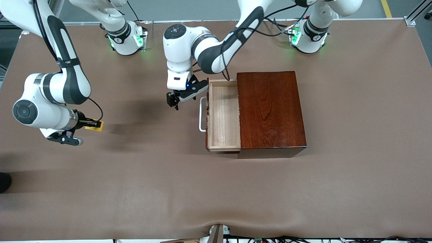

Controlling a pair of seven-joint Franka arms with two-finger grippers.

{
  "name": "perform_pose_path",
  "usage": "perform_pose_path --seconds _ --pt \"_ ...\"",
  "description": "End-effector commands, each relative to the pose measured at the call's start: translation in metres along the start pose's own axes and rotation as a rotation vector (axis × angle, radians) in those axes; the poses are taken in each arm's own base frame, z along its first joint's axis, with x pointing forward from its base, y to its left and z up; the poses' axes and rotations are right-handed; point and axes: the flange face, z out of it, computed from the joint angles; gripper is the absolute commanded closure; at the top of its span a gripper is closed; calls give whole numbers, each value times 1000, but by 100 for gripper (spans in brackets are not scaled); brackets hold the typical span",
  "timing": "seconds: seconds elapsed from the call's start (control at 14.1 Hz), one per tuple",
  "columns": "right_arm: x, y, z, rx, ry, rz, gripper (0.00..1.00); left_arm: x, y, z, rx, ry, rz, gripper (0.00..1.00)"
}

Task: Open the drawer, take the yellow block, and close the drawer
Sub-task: 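Set the cube down with the right gripper while the left gripper hooks the handle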

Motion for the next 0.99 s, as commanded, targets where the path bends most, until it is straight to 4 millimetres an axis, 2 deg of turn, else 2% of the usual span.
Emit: perform_pose_path --seconds 0.0,0.21,0.5,0.57,0.92 --pt "-13 15 17 -2 48 -57 100 -14 0 20 -14 53 -37 0" --pt "-17 28 39 5 82 -83 100 -20 -4 31 -2 61 -60 0" --pt "-20 43 71 -32 111 -110 100 0 -2 29 -2 105 -71 0" --pt "-20 42 79 -30 108 -113 100 1 -1 28 -4 108 -70 0" --pt "-20 48 94 -28 93 -104 100 5 -3 32 5 117 -68 0"
